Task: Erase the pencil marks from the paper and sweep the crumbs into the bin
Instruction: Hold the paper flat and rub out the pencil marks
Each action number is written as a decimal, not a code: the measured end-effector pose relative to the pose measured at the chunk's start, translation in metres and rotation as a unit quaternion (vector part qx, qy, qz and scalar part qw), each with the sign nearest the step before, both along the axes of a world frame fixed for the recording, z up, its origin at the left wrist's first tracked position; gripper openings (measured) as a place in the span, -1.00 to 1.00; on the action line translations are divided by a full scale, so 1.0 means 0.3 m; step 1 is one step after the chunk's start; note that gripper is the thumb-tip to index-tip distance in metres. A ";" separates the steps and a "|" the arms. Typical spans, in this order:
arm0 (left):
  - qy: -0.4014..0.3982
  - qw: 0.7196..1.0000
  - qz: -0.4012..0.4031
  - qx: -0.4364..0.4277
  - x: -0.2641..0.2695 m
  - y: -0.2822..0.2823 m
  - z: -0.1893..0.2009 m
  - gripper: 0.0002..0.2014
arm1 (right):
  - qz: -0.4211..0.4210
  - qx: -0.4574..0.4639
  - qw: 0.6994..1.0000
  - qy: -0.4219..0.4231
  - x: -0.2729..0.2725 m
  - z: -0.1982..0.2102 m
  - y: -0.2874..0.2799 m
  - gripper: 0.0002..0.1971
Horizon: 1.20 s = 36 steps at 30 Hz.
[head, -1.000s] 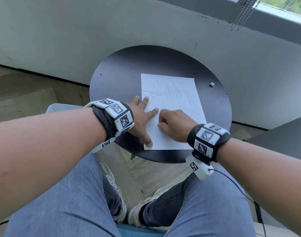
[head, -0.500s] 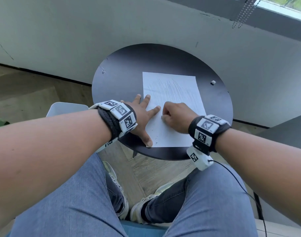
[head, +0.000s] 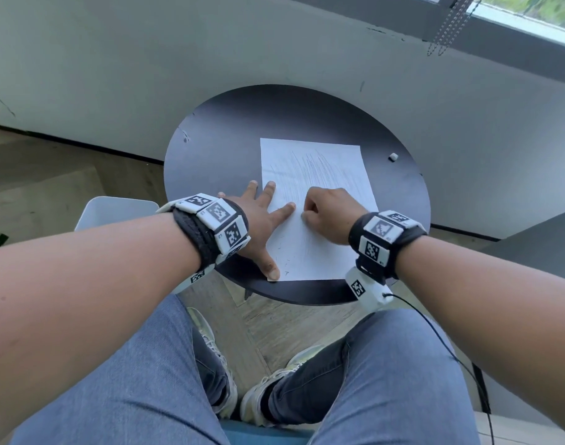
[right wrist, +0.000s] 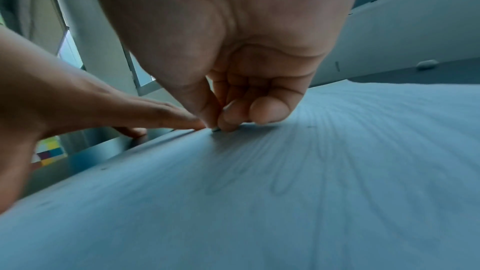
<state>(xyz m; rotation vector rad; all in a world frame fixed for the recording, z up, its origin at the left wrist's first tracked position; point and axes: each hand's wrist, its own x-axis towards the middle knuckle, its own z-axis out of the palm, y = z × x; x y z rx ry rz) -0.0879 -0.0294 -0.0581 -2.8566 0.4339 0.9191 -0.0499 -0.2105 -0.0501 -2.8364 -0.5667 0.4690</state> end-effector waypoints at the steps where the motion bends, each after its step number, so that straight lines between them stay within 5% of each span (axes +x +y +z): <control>1: -0.001 1.000 0.001 0.000 0.000 -0.001 0.000 0.43 | 0.008 -0.002 1.000 0.002 -0.013 0.001 0.002 -0.88; 7: 0.002 1.000 0.001 0.007 0.001 -0.010 -0.002 0.45 | 0.140 -0.005 0.990 0.026 -0.204 -0.015 -0.019 -0.87; 17: -0.005 1.000 0.000 -0.003 0.004 -0.009 -0.005 0.42 | 0.033 -0.012 0.999 -0.010 0.019 0.007 0.003 -0.83; 26: 0.011 1.000 -0.001 0.013 0.004 -0.020 0.014 0.41 | 0.162 -0.002 0.987 0.005 -0.215 -0.029 -0.034 -0.88; 36: 0.010 1.000 0.002 0.007 0.004 -0.017 0.015 0.42 | 0.003 0.011 1.000 -0.010 0.012 -0.011 -0.018 -0.87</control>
